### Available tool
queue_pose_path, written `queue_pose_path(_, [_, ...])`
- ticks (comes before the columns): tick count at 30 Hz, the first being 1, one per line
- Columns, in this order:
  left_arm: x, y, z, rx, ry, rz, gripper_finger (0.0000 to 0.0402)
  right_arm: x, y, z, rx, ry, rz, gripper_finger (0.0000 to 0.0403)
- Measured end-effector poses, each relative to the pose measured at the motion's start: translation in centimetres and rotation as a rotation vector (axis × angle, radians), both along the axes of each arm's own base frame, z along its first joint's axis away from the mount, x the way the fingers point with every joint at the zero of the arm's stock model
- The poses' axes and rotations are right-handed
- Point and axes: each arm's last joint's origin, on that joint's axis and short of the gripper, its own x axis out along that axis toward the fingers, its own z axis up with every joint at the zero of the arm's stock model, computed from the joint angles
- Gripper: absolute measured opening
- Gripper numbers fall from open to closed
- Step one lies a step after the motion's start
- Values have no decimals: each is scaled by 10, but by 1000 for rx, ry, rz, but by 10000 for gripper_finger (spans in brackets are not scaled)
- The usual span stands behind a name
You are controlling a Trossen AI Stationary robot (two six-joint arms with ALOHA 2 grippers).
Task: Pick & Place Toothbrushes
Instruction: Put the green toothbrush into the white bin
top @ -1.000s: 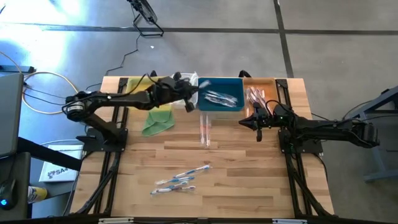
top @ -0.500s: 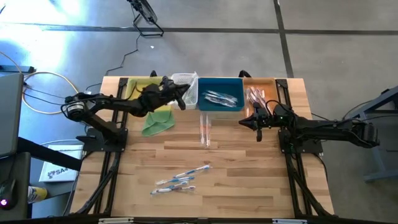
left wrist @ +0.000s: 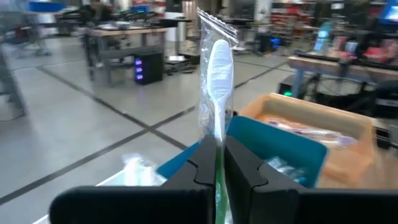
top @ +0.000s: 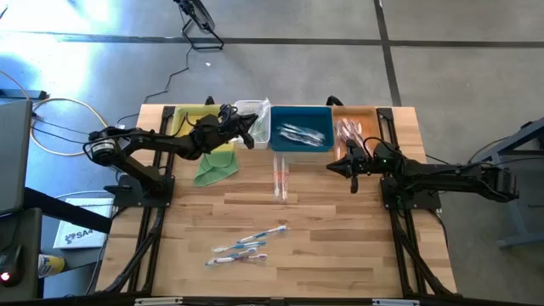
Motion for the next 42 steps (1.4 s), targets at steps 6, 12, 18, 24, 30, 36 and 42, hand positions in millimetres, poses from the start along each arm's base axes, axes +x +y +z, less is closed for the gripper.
queue_pose_path(6, [-1, 1, 4, -30, -72, 28, 6, 0, 0, 0, -10, 0, 1, 4])
queue_pose_path(12, [1, 1, 8, -16, -96, 13, 6, 0, 0, 3, -26, -28, -5, 4])
queue_pose_path(18, [22, 11, 2, -15, -69, 13, 6, 0, 0, 3, -25, -27, -6, 4])
queue_pose_path(24, [37, 28, -24, -94, -26, 32, 6, 0, 0, 2, -20, -19, -10, 4])
queue_pose_path(30, [39, 33, -39, -160, -27, 96, 6, 0, 0, 1, -38, -12, -7, 4])
queue_pose_path(36, [37, 35, -45, -194, -3, 189, 7, 0, -1, 1, -40, -11, -16, 4])
queue_pose_path(42, [37, 35, -51, -214, 55, 200, 34, 0, -1, 1, -40, -10, -18, 4])
